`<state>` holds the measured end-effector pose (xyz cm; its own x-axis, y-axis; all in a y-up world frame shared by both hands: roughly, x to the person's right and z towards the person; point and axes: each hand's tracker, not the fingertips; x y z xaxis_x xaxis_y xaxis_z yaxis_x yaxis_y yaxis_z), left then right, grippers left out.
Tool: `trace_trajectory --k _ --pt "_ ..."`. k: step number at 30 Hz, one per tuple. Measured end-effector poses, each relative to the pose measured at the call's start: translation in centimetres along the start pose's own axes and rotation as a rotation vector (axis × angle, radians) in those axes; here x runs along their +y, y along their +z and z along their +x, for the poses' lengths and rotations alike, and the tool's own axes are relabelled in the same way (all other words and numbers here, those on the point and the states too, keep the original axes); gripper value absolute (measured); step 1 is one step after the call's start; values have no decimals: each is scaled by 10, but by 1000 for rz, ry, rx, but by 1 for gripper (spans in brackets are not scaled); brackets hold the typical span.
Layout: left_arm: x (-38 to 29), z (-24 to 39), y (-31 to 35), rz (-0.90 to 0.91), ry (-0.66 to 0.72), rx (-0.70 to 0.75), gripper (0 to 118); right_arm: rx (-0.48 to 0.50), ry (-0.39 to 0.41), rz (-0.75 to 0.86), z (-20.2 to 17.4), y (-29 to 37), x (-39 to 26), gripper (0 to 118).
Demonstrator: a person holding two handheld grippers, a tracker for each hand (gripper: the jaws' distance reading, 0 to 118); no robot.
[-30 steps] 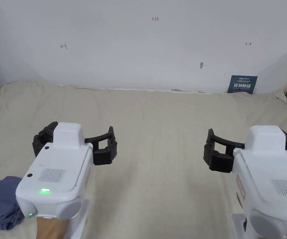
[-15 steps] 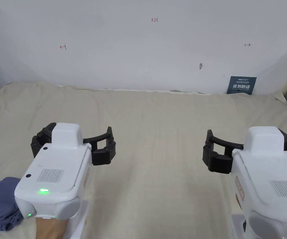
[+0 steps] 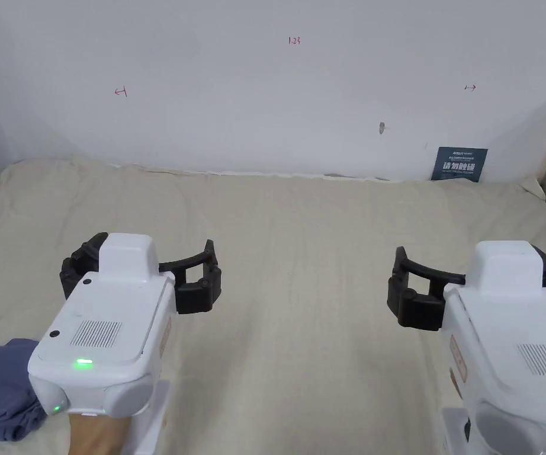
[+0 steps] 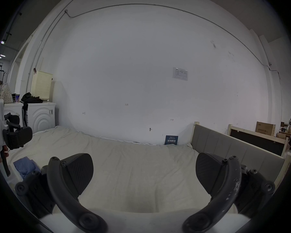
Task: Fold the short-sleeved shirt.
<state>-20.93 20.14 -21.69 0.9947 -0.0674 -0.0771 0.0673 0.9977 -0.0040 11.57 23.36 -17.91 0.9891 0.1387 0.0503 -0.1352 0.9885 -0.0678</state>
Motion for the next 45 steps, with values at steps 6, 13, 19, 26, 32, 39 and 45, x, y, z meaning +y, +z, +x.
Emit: trace_trajectory --k 6,13,19,26,32,39,45 --pt "1 0 0 4 3 -5 118 1 -3 4 0 1 0 118" --pt "0 0 1 3 -6 -5 118 -4 -10 6 0 1 0 118" --pt "1 1 2 4 -1 -7 118 -9 -8 8 0 2 0 118" --pt "1 1 2 6 -1 -9 118 -10 -11 0 1 2 1 118" --pt "1 -1 3 3 3 -8 118 -50 -110 -139 3 -5 9 118" --pt "2 -3 2 7 10 -9 118 -152 -221 -444 7 -20 30 118" --pt "3 -4 2 6 14 -6 118 -176 -237 -442 6 -20 26 118"
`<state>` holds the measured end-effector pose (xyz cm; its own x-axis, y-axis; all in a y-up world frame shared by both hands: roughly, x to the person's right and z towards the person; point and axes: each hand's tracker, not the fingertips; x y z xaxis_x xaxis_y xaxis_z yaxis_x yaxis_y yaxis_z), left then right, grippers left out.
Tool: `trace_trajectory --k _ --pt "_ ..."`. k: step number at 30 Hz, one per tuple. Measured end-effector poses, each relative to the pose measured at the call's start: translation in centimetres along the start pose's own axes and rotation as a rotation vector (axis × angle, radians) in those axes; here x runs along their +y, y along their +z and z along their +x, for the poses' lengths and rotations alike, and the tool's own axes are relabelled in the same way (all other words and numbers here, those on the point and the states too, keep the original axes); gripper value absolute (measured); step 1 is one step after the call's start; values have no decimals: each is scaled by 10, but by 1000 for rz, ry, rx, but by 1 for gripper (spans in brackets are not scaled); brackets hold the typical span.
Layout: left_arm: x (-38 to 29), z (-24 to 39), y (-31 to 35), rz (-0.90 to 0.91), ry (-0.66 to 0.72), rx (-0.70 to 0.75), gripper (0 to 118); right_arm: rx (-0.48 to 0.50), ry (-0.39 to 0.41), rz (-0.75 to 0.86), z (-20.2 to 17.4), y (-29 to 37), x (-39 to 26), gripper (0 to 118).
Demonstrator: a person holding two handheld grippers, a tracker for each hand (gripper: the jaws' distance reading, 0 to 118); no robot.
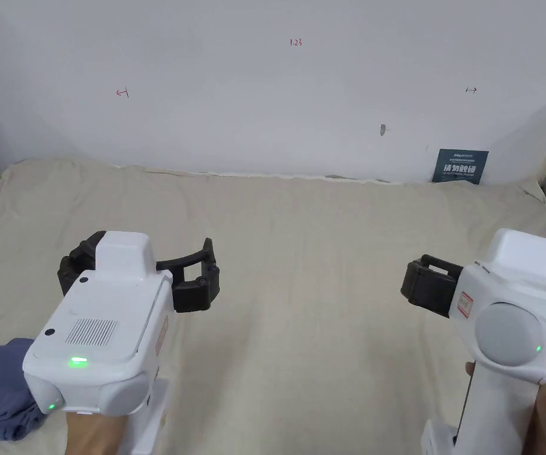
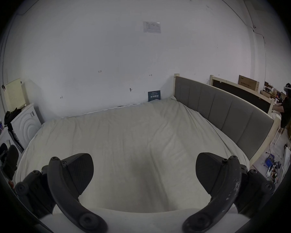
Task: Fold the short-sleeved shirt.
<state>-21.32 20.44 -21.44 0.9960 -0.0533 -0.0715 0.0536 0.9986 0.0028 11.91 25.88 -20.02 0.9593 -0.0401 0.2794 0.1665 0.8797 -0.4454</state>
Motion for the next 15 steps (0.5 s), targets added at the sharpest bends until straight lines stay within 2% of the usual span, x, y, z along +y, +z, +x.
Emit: trace_trajectory --k 5,7,10,15 --pt "2 -1 0 5 6 0 118 2 50 26 -3 -1 0 118" --pt "3 -1 0 9 6 1 118 -20 45 38 -4 -2 -1 118" --pt "4 0 1 11 7 -3 118 -2 37 33 -2 -3 -2 118" --pt "4 0 2 12 6 -3 118 -37 91 152 -4 -2 -7 118"
